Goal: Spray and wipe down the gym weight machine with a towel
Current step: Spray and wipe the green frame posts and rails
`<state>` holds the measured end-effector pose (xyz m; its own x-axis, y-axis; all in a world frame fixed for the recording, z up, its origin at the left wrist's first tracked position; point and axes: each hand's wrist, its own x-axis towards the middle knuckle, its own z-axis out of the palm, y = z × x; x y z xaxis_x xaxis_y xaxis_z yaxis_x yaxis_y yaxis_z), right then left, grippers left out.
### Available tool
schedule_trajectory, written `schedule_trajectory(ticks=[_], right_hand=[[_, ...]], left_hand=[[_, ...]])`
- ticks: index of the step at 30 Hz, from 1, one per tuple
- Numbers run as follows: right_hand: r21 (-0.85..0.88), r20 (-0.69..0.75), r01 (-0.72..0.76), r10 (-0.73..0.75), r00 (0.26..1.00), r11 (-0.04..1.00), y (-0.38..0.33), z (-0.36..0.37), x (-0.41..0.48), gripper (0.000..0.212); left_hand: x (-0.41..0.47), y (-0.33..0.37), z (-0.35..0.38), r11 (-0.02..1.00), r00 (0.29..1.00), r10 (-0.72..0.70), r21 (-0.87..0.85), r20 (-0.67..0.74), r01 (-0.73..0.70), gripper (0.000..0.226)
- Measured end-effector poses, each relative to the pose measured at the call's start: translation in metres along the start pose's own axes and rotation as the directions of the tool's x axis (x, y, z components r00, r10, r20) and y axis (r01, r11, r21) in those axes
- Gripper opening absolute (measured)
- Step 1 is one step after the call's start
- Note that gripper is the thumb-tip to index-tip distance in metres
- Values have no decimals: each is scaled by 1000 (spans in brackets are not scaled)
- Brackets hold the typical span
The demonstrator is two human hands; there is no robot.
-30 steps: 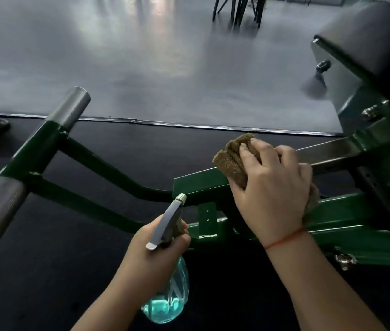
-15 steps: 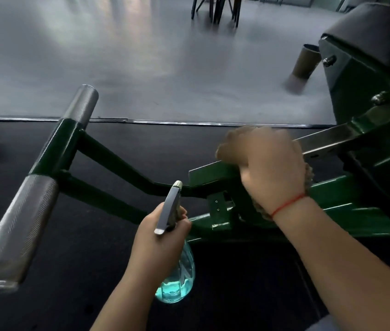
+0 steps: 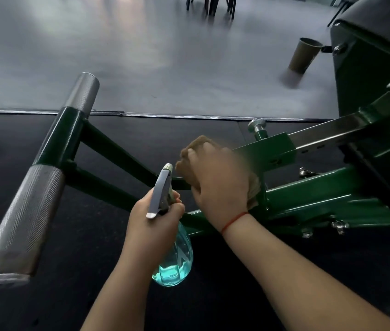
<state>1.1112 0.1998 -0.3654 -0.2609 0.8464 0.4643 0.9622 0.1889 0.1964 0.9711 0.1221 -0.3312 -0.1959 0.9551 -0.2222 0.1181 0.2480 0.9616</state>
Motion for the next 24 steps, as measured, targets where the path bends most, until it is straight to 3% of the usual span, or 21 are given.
schedule_trajectory(ticks=[6, 9, 11, 13, 15, 17, 19, 24], right_hand=[[267, -101, 102, -77, 992, 958, 10, 2, -28, 49], [409, -170, -14, 92, 981, 912, 16, -7, -34, 46], [561, -257, -164, 358, 898, 811, 25, -18, -37, 44], [717, -295, -259, 618, 729, 648, 39, -25, -37, 44], [771, -294, -314, 746, 597, 555, 56, -24, -31, 44], [817, -235, -347, 816, 527, 460, 64, -17, -22, 40], [852, -162, -368, 856, 492, 373, 58, -13, -15, 39], [831, -136, -403, 842, 523, 384, 27, 0, -15, 43]], left_hand=[[-7, 0, -6, 998, 999, 18, 54, 49, -20, 9], [-8, -1, -8, 998, 998, 23, 63, 63, -27, 10], [-8, -2, -8, 999, 998, 25, 35, 55, -27, 10], [-6, -4, -10, 999, 999, 25, 25, 43, -26, 10], [-3, -6, -9, 999, 999, 32, 37, 41, -33, 9], [-1, -6, -7, 999, 998, 37, 34, 44, -39, 9], [0, -5, -4, 999, 998, 37, 6, 60, -37, 8], [3, -3, -1, 999, 993, 45, -12, 110, -44, 6]])
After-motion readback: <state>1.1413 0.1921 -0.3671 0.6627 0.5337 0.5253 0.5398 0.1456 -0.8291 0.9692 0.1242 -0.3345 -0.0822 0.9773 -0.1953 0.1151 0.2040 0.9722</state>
